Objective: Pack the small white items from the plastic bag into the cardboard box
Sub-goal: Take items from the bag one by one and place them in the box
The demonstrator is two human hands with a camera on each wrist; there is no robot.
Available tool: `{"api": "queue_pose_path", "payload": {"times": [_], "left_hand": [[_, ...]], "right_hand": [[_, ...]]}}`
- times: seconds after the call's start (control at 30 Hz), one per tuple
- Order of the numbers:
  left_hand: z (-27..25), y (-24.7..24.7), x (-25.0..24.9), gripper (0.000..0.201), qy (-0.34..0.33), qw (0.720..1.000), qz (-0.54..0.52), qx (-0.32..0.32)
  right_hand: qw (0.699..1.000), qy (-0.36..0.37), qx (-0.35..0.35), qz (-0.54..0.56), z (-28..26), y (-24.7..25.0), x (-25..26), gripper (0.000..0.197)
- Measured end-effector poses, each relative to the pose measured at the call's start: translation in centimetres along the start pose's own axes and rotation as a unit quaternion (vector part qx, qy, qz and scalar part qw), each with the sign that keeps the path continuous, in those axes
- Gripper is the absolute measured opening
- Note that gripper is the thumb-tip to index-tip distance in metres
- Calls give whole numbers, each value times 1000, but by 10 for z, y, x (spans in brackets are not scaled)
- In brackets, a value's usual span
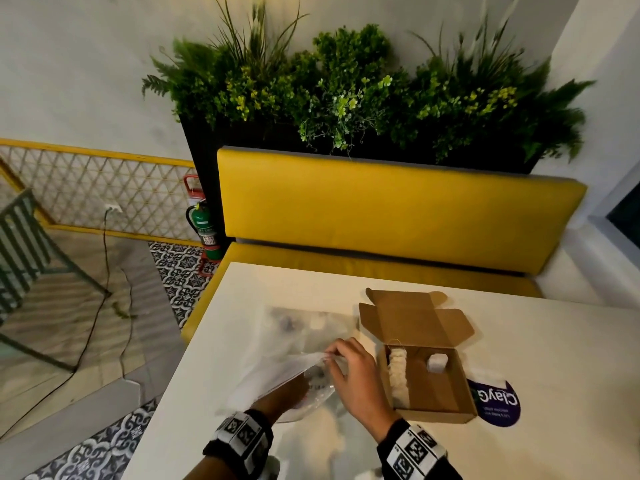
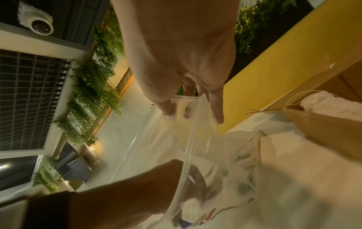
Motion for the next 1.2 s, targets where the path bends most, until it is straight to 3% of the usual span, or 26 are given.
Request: {"api": "queue_pose_path", "payload": {"times": [0.03,0.1,0.2,0.27,0.37,0.43,0.53,0.6,0.7,0.77,0.93,1.1,1.2], "left_hand": [[0,0,-6,33,-55,997,13,-47],[-2,14,-6,36,-27,995,3,-101],[-22,40,-20,27,-2,992,-41,-119],[-35,50,-31,25,7,997,-24,-79],[-53,62,-34,18,-2,992,-43,-118],[-63,76,-31,25,39,986,-102,-126],[-73,107,-28,25,84,952,-265,-129],[-71,122,-23,11,113,913,-380,-92],[-69,130,-20,17,175,839,-515,7],[-66,136,-24,18,188,811,-554,29],[-52,140,-43,18,158,794,-585,47],[-40,142,-74,22,153,774,-612,43],[-31,139,-88,18,156,771,-616,40]], "right_hand": [[1000,2,-4,1,2,0,0,4],[1000,5,-10,6,4,0,1,4],[1000,12,-7,5,4,-2,1,3],[1000,14,-2,2,2,-4,-1,3],[1000,11,7,0,-3,-4,-4,3],[1000,6,16,-2,-7,-4,-6,3],[999,-1,45,-2,-13,0,-8,8],[996,-8,84,8,-19,6,-7,18],[991,-37,109,69,-27,26,4,36],[986,-62,91,124,-30,42,11,40],[955,-158,99,230,-30,66,19,13],[893,-305,40,328,-32,87,0,14],[873,-340,4,350,-34,102,-18,15]]}}
Point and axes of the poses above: each hand's wrist, its own z-axis towards the middle knuckle, its own y-axis out of the back of the hand, x = y × z, the point moved 3 cm from there along z, towards the middle knuckle, and after that the axes turned 14 degrees about -x, right-handed, at the moved point
